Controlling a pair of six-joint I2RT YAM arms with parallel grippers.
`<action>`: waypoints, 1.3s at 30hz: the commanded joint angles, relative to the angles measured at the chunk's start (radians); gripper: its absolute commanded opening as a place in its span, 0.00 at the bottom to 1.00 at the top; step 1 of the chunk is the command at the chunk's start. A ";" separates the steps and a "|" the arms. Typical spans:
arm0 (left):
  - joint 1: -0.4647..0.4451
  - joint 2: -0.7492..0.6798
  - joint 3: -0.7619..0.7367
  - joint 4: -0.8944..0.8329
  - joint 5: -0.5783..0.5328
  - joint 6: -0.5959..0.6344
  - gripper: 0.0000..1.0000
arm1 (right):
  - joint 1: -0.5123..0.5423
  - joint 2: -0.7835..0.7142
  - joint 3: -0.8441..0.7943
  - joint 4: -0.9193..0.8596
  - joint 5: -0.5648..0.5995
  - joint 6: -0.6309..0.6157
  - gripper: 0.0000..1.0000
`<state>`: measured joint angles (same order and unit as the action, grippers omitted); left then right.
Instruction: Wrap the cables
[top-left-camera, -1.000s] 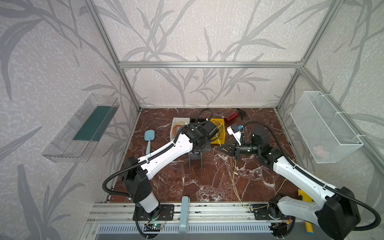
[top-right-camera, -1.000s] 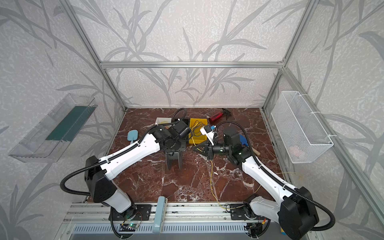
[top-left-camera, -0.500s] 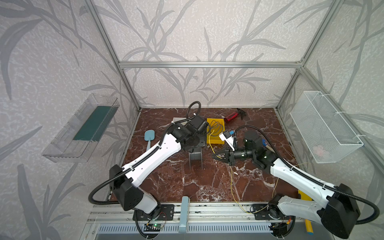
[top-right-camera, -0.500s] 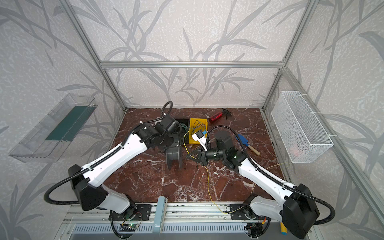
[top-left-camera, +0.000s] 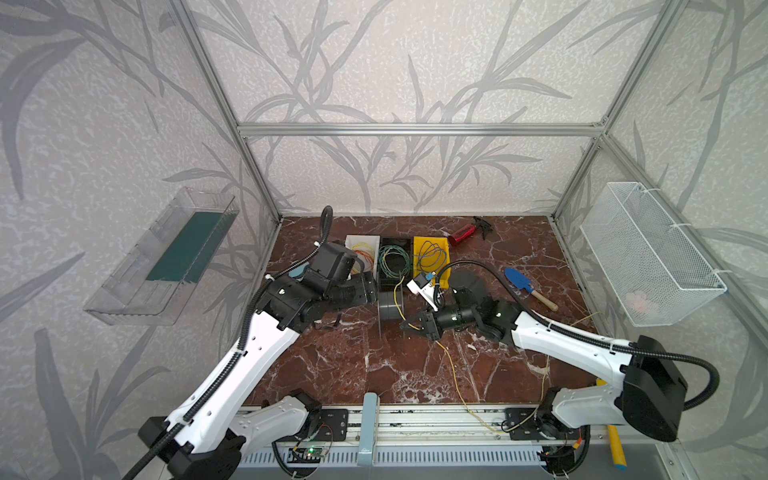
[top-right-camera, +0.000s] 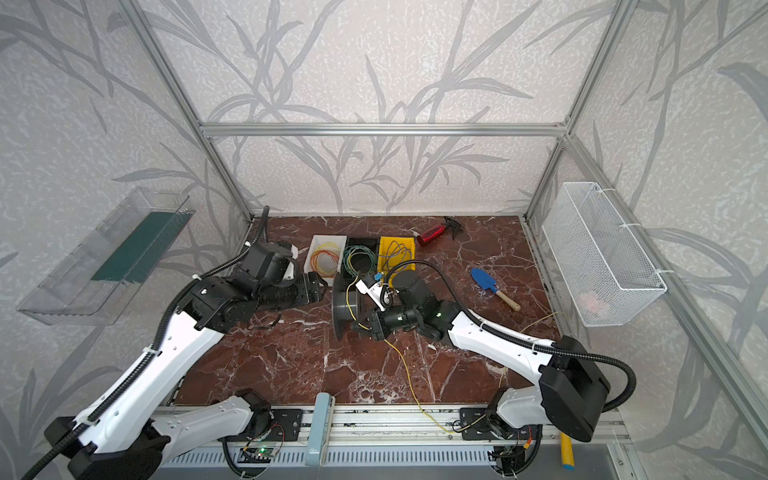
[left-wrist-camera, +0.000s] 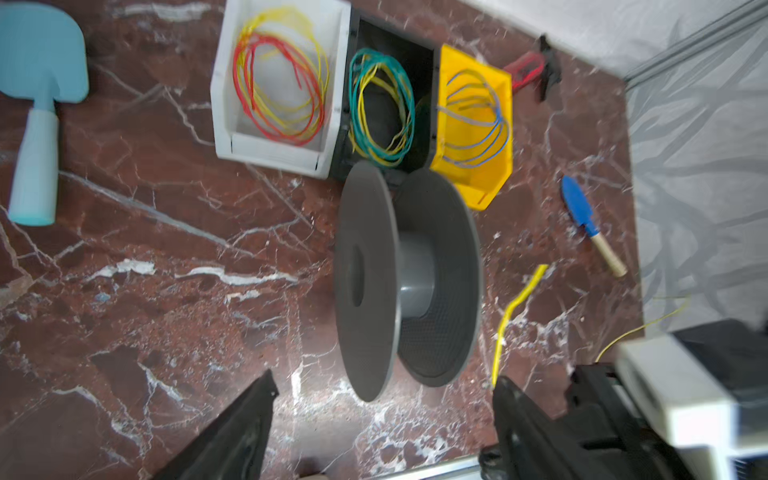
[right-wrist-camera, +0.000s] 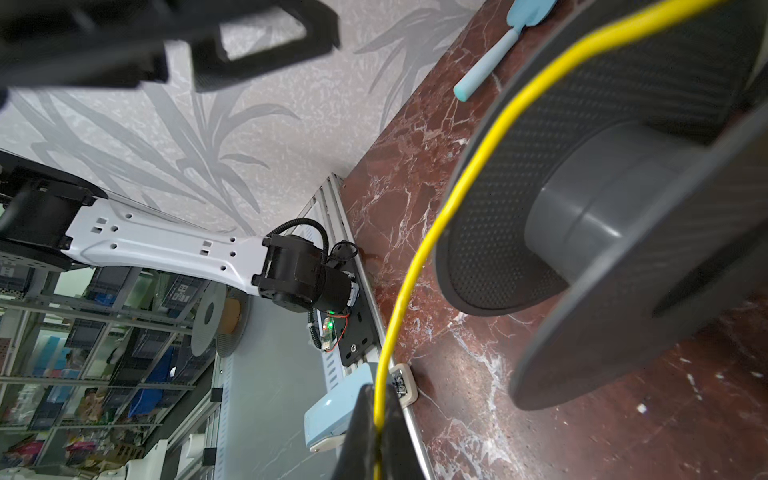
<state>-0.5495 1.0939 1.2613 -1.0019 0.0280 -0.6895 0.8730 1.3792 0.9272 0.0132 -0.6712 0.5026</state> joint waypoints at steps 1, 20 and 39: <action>0.001 -0.024 -0.063 0.082 0.055 0.036 0.84 | 0.025 0.038 0.062 -0.093 0.044 -0.005 0.00; 0.002 0.097 -0.180 0.262 0.038 0.123 0.88 | 0.046 0.212 0.265 -0.330 0.136 -0.003 0.00; 0.008 0.272 -0.111 0.261 -0.011 0.149 0.70 | 0.046 0.263 0.288 -0.305 0.122 -0.002 0.00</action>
<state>-0.5423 1.3468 1.1187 -0.7444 0.0315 -0.5556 0.9077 1.6356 1.1824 -0.2943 -0.5228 0.5175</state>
